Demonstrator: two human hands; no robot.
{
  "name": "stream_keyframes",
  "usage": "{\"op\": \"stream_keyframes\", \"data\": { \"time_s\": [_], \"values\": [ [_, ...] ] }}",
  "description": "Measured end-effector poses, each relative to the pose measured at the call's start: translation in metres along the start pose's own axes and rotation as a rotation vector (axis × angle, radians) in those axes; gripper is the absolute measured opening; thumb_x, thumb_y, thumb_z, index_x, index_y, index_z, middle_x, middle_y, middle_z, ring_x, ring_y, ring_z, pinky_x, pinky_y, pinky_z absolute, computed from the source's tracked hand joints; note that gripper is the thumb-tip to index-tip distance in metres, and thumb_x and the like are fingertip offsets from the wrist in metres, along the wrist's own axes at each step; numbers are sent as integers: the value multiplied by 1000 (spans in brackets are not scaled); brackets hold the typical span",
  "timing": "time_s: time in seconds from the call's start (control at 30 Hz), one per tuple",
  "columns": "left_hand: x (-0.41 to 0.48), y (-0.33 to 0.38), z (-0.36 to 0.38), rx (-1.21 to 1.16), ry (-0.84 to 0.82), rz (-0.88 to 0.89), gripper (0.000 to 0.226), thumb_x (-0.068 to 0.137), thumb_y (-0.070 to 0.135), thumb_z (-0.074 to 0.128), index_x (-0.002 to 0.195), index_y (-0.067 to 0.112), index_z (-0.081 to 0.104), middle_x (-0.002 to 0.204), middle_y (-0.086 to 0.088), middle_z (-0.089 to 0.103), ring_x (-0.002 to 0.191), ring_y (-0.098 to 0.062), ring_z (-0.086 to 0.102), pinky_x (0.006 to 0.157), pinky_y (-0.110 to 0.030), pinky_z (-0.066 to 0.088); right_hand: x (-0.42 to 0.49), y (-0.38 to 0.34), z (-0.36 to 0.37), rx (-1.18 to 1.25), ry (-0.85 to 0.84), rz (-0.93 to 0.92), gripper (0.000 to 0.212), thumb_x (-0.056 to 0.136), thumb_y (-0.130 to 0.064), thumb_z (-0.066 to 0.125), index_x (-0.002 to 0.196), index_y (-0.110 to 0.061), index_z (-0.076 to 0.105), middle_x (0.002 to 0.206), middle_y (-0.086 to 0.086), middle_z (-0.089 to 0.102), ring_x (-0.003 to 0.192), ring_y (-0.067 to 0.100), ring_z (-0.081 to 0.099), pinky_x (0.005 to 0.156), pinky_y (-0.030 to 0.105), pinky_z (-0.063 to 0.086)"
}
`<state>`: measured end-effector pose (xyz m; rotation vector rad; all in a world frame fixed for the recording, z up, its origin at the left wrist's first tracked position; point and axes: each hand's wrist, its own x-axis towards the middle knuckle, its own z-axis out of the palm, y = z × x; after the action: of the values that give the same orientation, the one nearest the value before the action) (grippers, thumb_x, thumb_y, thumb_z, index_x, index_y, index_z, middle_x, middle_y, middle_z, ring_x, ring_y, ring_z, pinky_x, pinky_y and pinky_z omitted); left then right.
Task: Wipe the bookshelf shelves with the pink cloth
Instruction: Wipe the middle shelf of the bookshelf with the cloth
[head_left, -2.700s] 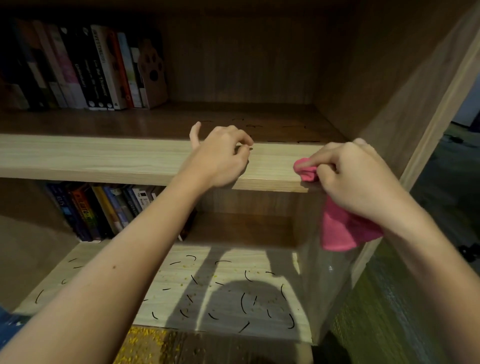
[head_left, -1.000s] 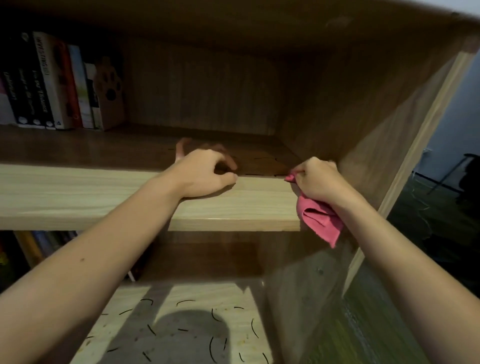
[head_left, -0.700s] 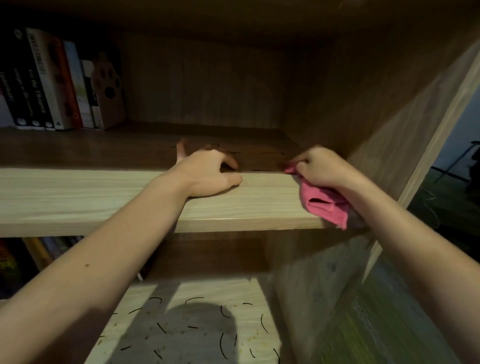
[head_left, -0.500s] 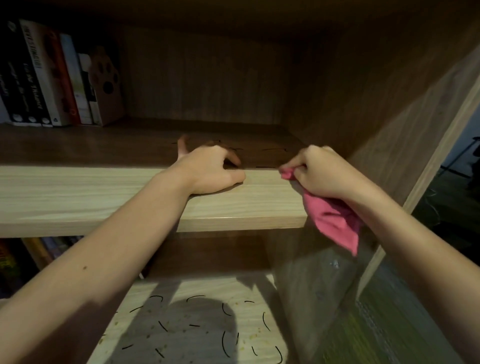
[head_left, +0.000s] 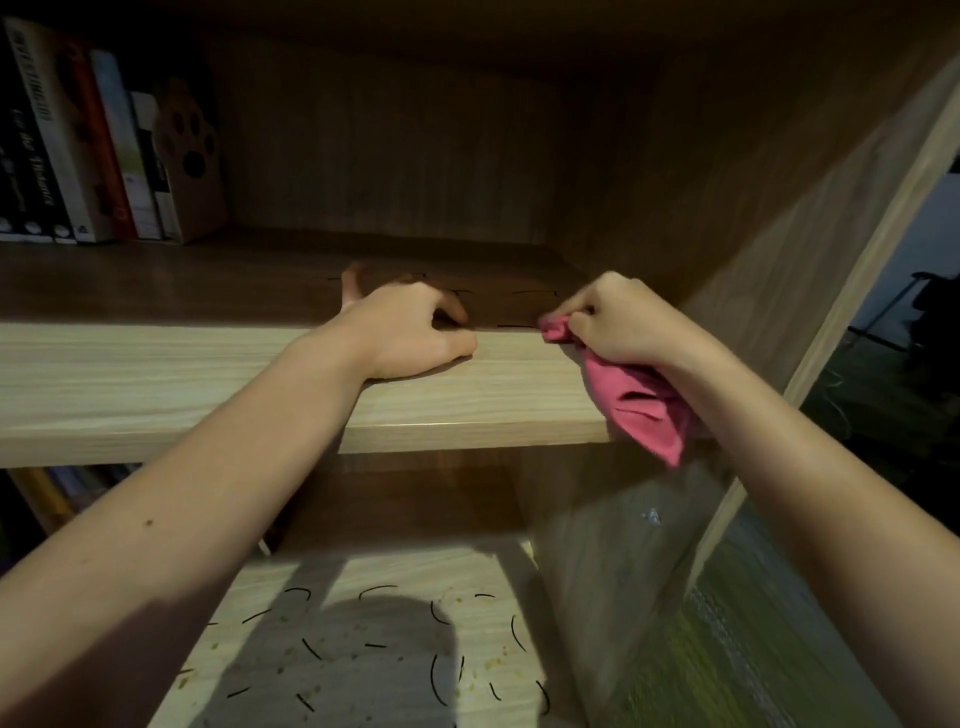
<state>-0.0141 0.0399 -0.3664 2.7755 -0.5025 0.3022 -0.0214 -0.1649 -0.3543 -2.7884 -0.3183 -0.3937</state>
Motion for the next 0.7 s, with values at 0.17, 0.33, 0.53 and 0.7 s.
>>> {"op": "stream_keyframes", "data": {
  "time_s": [0.17,0.33,0.53,0.7],
  "values": [
    [-3,2,-1,-10,5,-1,31,91,46,48,119,35,57,137,8,48,137,-18,28,112,-51,-12,4,-10,14,-16,0,35,32,95,-10,43,117,-16,65,115,1,65,81,10,59,82,27,48],
    [-4,3,-2,-36,-8,0,32,91,44,49,120,33,57,134,6,50,136,-18,29,111,-52,-13,-11,-5,-4,34,9,17,33,94,-6,42,110,-14,70,102,-2,70,70,0,59,62,7,42],
    [-3,2,-3,-43,-35,17,35,92,43,46,124,31,54,131,2,52,134,-21,32,111,-52,-13,6,-17,7,-62,-27,71,33,96,-8,40,120,-11,63,114,5,65,75,7,57,66,14,43],
    [-1,5,-1,0,-22,29,38,92,42,44,127,29,52,125,1,55,133,-21,34,111,-52,-12,-13,-8,0,51,1,28,34,96,-7,41,114,-17,68,108,-5,63,79,8,60,73,13,45]
  ]
}}
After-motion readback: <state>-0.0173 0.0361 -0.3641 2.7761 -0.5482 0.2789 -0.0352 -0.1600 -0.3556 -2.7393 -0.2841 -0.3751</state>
